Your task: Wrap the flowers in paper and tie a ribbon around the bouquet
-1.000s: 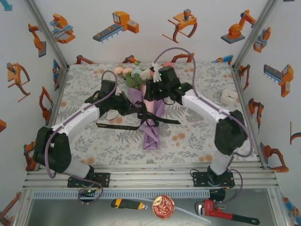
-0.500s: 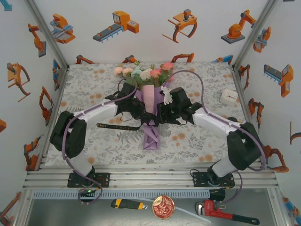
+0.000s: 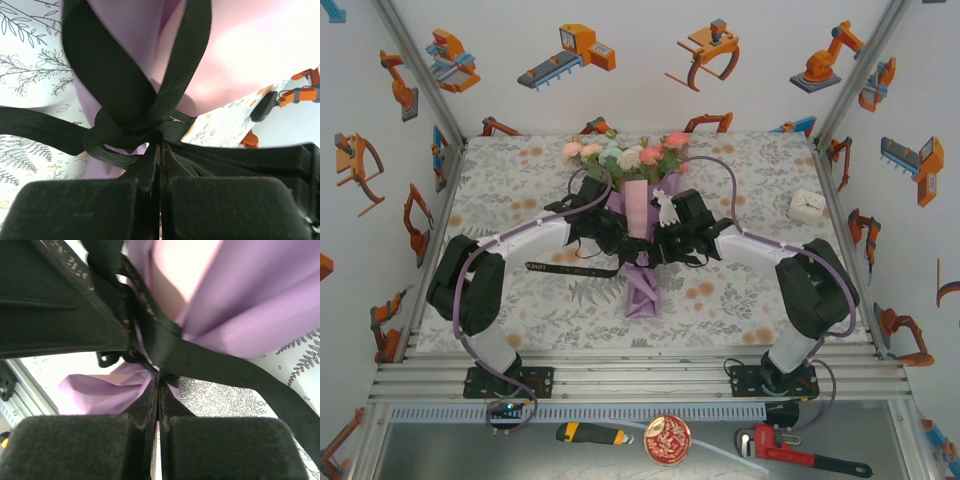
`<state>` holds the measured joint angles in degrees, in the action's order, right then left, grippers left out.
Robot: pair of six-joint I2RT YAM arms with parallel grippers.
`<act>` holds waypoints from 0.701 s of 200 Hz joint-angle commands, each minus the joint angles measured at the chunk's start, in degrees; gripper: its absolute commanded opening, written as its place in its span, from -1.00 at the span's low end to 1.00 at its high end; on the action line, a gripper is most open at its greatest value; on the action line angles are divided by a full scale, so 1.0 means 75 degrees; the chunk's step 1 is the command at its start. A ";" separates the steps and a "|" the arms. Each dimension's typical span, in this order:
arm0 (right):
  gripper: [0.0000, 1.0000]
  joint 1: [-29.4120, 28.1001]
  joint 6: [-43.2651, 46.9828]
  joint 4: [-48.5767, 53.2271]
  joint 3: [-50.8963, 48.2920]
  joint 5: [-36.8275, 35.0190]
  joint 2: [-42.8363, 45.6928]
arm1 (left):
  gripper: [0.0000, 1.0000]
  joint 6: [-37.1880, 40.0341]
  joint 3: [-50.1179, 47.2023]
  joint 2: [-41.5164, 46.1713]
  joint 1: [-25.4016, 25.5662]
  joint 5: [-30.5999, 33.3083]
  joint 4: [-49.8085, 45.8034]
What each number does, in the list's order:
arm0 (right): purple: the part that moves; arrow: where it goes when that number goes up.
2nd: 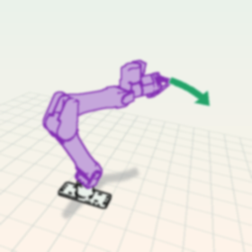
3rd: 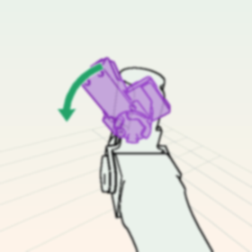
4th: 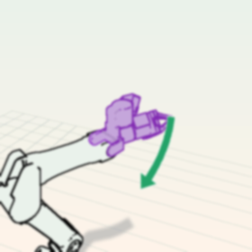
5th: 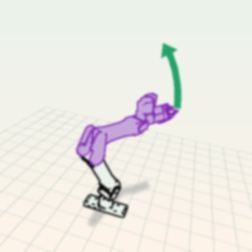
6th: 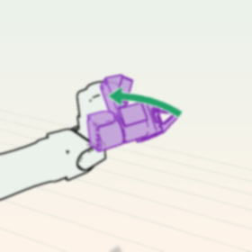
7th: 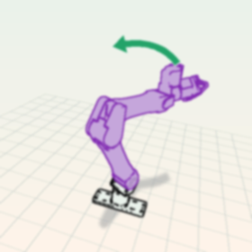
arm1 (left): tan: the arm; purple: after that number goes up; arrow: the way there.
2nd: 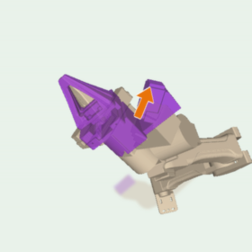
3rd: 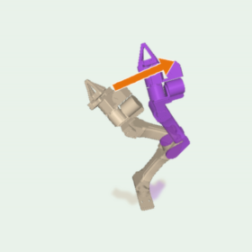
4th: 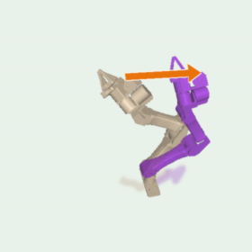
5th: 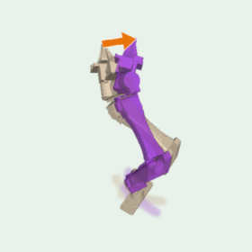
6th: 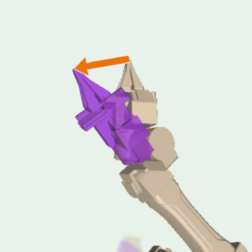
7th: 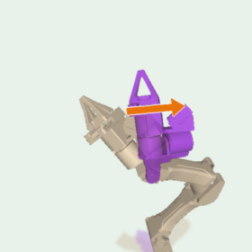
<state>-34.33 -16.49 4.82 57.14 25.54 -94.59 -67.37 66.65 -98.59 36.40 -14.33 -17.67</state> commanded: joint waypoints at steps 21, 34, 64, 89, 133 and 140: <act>-0.93 -0.0017 -0.0266 -0.1237 -0.0531 0.0752 0.0919 | -1.00 -0.0456 0.0303 -0.0208 0.0149 -0.0166 0.0116; -0.88 -0.0017 -0.0299 -0.1377 -0.0660 0.0909 0.0939 | -1.00 -0.0474 0.0390 -0.0259 0.0188 -0.0199 0.0181; -0.60 -0.0017 -0.0351 -0.1393 -0.0751 0.1208 0.0857 | -1.00 -0.0417 0.0418 -0.0267 0.0244 -0.0144 0.0390; -0.34 -0.0018 -0.0315 -0.1449 -0.0870 0.1026 0.0875 | -1.00 -0.0236 0.0352 -0.0253 0.0244 0.0003 0.0134; -0.33 -0.0018 -0.0208 -0.1382 -0.0661 0.0409 0.0518 | -1.00 -0.0134 0.0160 -0.0062 0.0243 0.0266 -0.0011; -0.33 -0.0017 -0.0180 -0.1387 -0.0602 0.0403 0.0443 | -1.00 -0.0133 0.0181 -0.0070 0.0241 0.0253 -0.0023</act>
<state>-34.33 -18.61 -4.82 51.09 31.11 -89.19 -69.01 68.34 -99.98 38.09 -13.65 -15.99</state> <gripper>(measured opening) 0.330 0.008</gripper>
